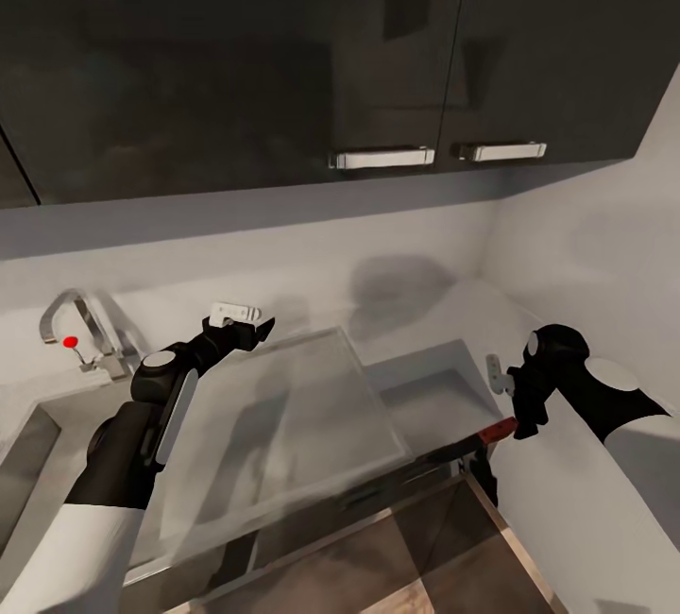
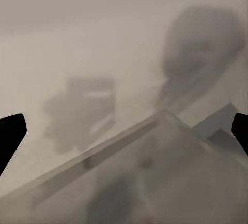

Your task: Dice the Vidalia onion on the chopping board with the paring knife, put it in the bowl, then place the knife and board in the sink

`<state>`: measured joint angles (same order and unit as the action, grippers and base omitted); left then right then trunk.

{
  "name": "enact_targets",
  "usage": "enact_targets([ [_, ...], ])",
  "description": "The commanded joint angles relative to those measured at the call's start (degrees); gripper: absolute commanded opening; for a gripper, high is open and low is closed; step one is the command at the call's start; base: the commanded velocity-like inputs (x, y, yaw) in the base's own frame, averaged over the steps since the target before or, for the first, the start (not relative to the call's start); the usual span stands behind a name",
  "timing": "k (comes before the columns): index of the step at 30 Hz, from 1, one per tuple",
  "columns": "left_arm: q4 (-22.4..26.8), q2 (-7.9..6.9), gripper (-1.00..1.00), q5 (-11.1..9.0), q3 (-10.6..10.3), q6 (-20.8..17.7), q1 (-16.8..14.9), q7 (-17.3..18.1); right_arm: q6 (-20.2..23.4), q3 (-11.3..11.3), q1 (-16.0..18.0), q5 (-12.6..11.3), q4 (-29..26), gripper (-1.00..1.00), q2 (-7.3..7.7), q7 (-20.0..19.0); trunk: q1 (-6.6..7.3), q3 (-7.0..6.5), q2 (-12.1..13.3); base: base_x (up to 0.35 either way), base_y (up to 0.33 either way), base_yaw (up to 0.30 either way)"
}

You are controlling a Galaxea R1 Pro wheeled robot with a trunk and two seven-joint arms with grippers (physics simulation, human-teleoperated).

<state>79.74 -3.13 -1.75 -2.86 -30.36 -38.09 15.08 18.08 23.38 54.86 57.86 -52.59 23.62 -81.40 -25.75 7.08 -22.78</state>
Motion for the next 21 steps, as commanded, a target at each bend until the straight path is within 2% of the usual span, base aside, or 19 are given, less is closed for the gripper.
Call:
enact_targets([
  [1,0.1,-0.03,1.0,-0.2,0.0,-0.4,-0.1,0.0,0.6,0.3,0.1,0.1,-0.1,1.0,0.05,-0.2,-0.04,0.17,-0.1,0.0,0.0,0.0],
  [21,0.1,-0.03,1.0,-0.2,0.0,-0.4,-0.1,0.0,0.6,0.4,0.1,0.1,-0.1,1.0,0.04,-0.1,-0.04,1.52,-0.1,0.0,0.0,0.022],
])
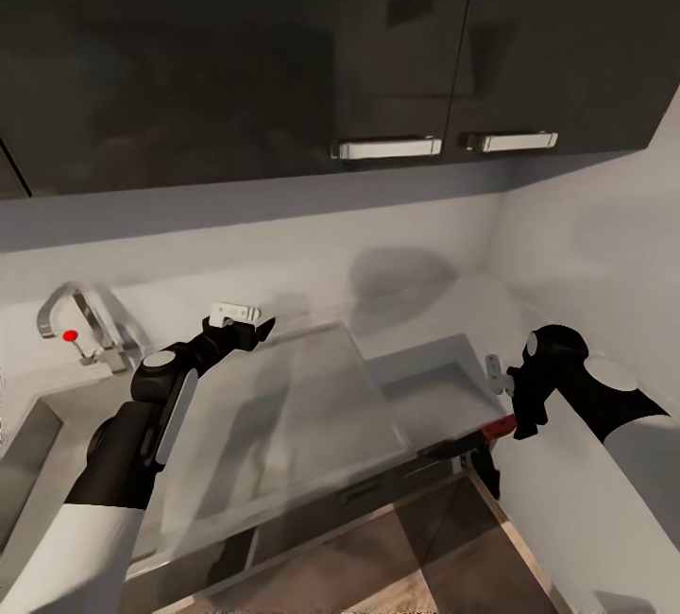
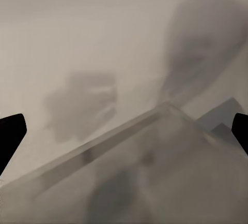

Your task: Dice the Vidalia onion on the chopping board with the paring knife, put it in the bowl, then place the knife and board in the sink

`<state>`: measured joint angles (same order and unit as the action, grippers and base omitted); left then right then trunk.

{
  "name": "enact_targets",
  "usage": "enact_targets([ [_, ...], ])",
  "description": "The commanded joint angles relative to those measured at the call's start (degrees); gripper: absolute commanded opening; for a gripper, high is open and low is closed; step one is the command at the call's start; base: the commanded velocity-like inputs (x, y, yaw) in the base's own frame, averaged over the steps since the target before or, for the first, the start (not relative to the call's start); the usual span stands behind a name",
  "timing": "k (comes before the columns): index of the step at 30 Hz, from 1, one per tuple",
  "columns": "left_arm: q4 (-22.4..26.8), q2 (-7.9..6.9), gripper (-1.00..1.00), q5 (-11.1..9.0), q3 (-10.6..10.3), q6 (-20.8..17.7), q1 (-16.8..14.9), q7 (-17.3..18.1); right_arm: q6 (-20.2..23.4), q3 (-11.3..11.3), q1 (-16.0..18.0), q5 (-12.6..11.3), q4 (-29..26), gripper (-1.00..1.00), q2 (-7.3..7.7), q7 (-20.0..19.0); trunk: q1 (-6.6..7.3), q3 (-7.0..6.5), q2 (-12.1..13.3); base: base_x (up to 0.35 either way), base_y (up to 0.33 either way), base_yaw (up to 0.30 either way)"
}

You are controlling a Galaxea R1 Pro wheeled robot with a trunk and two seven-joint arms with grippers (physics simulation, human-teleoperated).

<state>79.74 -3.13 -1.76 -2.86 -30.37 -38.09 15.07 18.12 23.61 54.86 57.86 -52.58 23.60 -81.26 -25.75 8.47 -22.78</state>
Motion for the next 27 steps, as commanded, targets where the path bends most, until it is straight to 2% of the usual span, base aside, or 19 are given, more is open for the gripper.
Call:
enact_targets([
  [1,0.1,-0.03,1.0,-0.2,0.0,-0.4,-0.1,0.0,0.6,0.2,0.1,0.1,-0.1,1.0,0.05,-0.2,-0.04,0.22,-0.1,0.0,0.0,0.062],
  [27,0.1,-0.03,1.0,-0.2,0.0,-0.4,-0.1,0.0,0.6,0.3,0.1,0.1,0.0,1.0,0.12,-0.1,-0.04,2.57,-0.1,0.0,0.0,0.063],
])
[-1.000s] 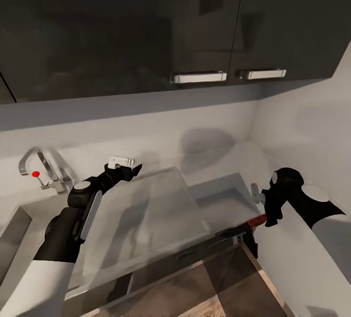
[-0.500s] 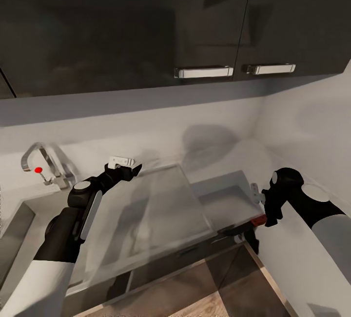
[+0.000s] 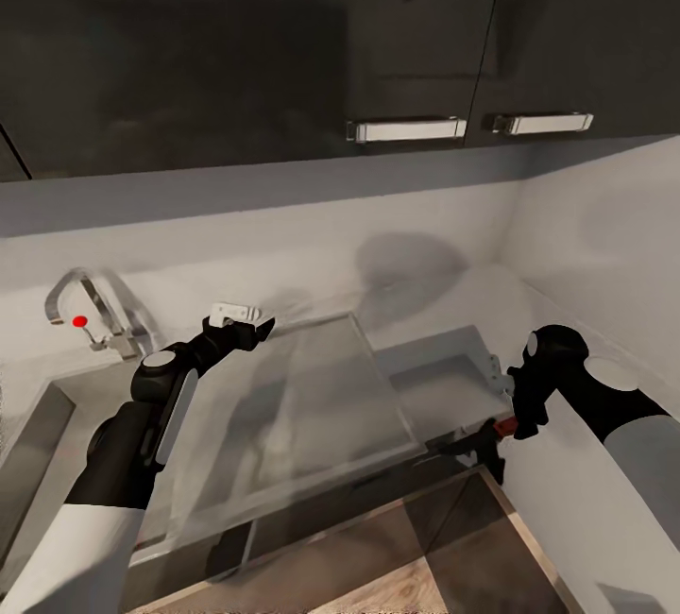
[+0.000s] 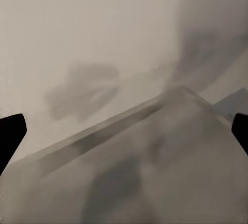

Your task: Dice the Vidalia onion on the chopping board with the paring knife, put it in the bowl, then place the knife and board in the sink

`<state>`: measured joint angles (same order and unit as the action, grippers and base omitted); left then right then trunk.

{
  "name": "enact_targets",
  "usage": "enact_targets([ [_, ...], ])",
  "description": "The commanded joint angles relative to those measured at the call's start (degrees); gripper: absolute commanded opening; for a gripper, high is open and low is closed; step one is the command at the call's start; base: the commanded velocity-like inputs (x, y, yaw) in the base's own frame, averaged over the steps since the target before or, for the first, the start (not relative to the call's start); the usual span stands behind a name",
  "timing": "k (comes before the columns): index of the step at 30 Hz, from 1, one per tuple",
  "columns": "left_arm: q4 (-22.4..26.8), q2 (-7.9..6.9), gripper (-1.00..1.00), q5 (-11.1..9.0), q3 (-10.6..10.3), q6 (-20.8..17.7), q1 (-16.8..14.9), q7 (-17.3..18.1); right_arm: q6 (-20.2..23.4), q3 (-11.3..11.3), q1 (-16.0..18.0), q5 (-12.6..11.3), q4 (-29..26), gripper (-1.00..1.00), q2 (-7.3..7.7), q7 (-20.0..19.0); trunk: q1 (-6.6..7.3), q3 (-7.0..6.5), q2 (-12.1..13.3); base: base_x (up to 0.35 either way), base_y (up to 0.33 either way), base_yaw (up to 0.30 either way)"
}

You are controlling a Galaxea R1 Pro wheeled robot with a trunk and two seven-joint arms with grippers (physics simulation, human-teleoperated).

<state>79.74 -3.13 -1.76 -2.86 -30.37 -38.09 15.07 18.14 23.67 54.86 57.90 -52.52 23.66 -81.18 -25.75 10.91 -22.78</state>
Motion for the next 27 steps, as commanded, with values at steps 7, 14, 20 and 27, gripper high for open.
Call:
enact_targets([
  [7,0.1,-0.03,1.0,-0.2,0.0,-0.4,-0.1,0.0,0.6,0.2,0.1,0.1,1.6,1.0,0.07,-0.2,-0.03,0.74,-0.1,0.0,0.0,0.062],
  [14,0.1,-0.03,1.0,-0.2,0.0,-0.4,-0.1,0.0,0.7,0.2,0.1,0.3,3.0,1.0,0.13,1.5,-0.03,1.11,-0.1,0.0,0.0,0.018],
  [20,0.1,-0.03,1.0,-0.2,0.0,-0.3,-0.1,0.0,0.7,0.3,0.1,0.3,4.2,1.0,0.14,2.6,-0.03,1.26,-0.1,0.0,0.0,0.001],
  [27,0.1,-0.03,1.0,-0.2,-0.1,-0.4,-0.1,0.0,0.7,0.3,0.1,0.3,4.6,1.0,0.15,3.4,-0.03,1.65,-0.1,0.0,0.0,0.011],
])
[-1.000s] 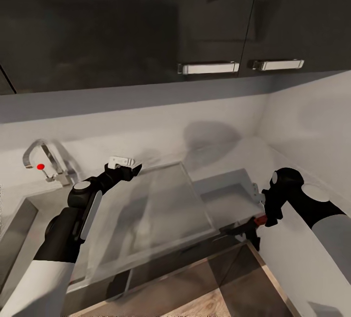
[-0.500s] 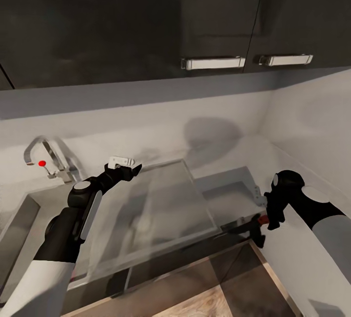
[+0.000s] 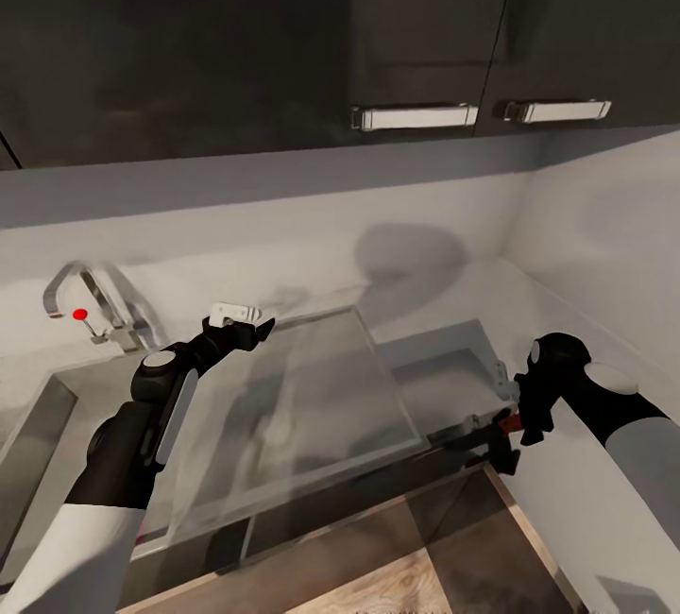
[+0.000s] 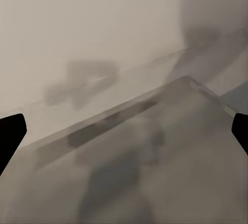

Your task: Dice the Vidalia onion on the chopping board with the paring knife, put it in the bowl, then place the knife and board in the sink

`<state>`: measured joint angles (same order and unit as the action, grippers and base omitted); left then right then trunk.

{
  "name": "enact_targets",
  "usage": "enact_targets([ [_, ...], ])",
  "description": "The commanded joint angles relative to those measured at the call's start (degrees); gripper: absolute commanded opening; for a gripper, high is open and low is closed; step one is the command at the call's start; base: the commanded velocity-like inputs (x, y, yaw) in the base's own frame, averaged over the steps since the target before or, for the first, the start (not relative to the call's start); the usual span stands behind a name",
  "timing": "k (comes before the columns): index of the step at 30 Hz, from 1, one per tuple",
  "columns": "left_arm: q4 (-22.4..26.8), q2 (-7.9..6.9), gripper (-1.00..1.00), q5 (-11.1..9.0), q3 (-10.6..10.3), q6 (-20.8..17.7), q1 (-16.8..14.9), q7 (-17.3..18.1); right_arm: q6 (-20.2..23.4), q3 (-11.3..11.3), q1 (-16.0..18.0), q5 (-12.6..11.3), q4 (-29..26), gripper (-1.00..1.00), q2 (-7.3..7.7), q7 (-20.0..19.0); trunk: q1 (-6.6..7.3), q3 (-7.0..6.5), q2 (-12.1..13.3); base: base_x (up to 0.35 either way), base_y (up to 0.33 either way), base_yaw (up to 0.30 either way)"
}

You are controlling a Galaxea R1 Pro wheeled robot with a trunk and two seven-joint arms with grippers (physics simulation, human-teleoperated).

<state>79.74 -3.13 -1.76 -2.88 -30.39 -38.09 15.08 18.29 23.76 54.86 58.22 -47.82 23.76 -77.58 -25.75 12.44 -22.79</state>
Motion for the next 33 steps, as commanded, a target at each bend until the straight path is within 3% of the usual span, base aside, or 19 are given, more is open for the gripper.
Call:
enact_targets([
  [1,0.1,-0.03,1.0,-0.2,0.0,-0.4,-0.1,0.0,0.6,0.2,0.1,0.0,0.0,1.0,0.06,-0.1,-0.04,0.15,-0.1,0.0,0.0,0.006],
  [33,0.1,-0.03,1.0,-0.2,0.0,-0.3,-0.1,0.0,0.6,0.2,0.1,0.1,0.2,1.0,0.06,0.0,-0.04,1.02,-0.1,0.0,0.0,0.0],
])
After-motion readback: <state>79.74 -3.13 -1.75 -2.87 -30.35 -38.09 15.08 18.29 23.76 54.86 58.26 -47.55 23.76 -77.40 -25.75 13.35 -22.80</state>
